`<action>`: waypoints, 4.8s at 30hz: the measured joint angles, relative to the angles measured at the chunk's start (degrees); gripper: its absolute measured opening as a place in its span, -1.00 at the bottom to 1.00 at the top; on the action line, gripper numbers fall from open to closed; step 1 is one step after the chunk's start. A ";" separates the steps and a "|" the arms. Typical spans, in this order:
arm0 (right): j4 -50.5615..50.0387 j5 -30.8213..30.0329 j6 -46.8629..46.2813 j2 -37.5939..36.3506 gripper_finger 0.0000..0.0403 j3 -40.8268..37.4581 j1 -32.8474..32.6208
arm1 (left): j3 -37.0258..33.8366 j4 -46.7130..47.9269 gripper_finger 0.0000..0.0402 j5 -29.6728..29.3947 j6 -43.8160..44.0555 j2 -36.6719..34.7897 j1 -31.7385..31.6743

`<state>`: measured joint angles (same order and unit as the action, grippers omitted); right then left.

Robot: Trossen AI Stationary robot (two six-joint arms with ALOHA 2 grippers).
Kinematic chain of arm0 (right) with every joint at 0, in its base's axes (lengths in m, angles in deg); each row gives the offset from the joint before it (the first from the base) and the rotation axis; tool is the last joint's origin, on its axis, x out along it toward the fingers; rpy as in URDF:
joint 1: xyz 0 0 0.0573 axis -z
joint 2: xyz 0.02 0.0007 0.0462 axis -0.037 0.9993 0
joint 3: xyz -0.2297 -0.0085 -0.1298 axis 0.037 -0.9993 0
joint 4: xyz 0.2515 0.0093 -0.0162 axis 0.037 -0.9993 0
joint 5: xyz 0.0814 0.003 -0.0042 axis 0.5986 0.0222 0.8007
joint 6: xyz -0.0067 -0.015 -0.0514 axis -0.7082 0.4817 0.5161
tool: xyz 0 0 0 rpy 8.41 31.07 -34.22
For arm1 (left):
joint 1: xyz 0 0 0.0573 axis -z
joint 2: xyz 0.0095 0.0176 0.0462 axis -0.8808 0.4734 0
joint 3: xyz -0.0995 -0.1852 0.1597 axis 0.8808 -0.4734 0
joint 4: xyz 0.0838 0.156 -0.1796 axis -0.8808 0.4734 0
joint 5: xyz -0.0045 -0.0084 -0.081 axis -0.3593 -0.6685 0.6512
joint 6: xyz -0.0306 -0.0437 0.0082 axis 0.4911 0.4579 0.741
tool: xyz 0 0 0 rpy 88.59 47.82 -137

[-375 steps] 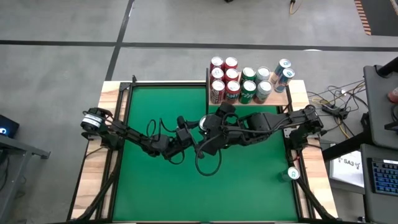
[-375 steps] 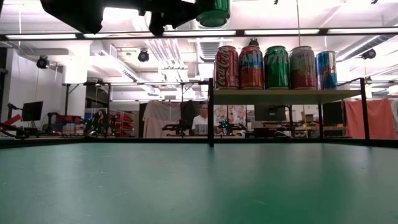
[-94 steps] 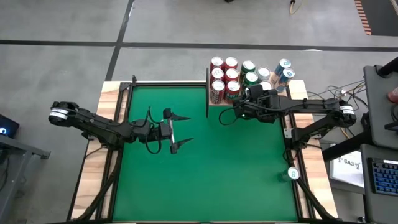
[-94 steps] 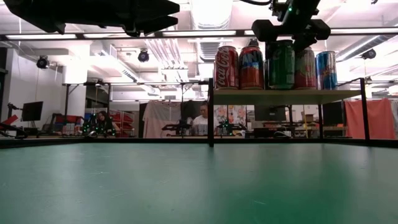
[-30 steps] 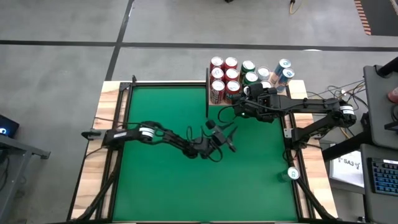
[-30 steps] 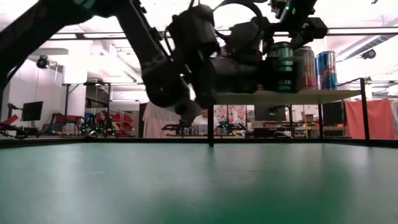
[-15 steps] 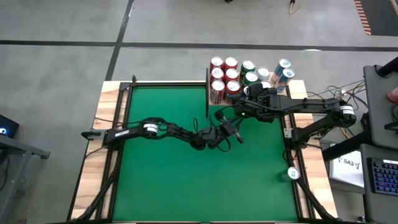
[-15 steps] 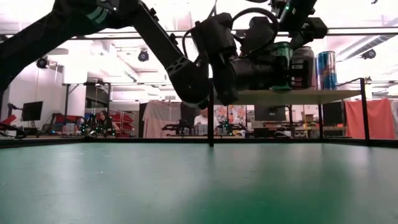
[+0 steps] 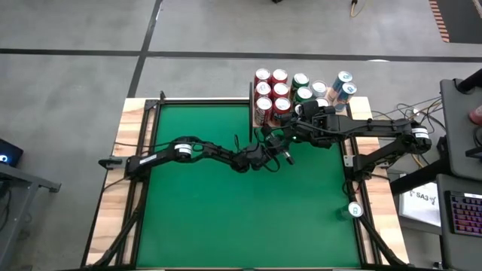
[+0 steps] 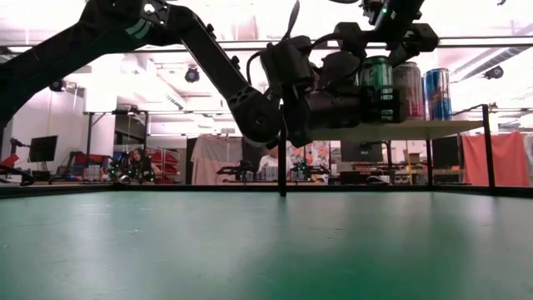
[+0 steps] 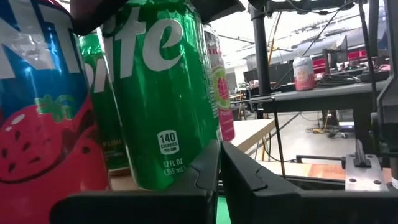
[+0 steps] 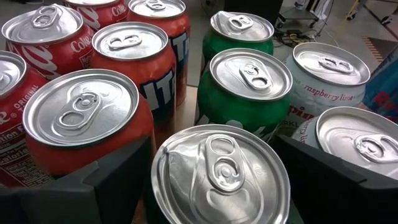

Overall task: Place canned beverage on shelf
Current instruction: Put the green soda can on the shelf aligned with the other green soda cans

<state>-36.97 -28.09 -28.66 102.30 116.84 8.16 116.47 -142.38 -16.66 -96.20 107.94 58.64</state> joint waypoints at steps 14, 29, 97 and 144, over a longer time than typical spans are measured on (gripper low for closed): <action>0.03 -0.15 0.50 -0.02 0.62 0.13 -0.13 | 5.33 8.27 -1.00 -2.96 0.22 0.00 -0.71; -0.37 0.15 3.60 -0.09 0.62 3.11 -0.17 | 5.31 7.98 -1.00 -6.33 1.31 -0.04 -0.71; -29.01 40.11 38.97 6.21 -0.78 41.14 10.08 | 1.06 91.45 -1.00 14.02 -10.41 -48.14 1.41; -1.26 46.57 44.26 -20.92 -0.94 2.86 15.37 | 3.39 63.97 -1.00 34.72 -8.61 -35.47 -13.50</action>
<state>-38.23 18.48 15.60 81.38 119.70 23.53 119.86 -78.41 18.05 -104.82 72.48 45.14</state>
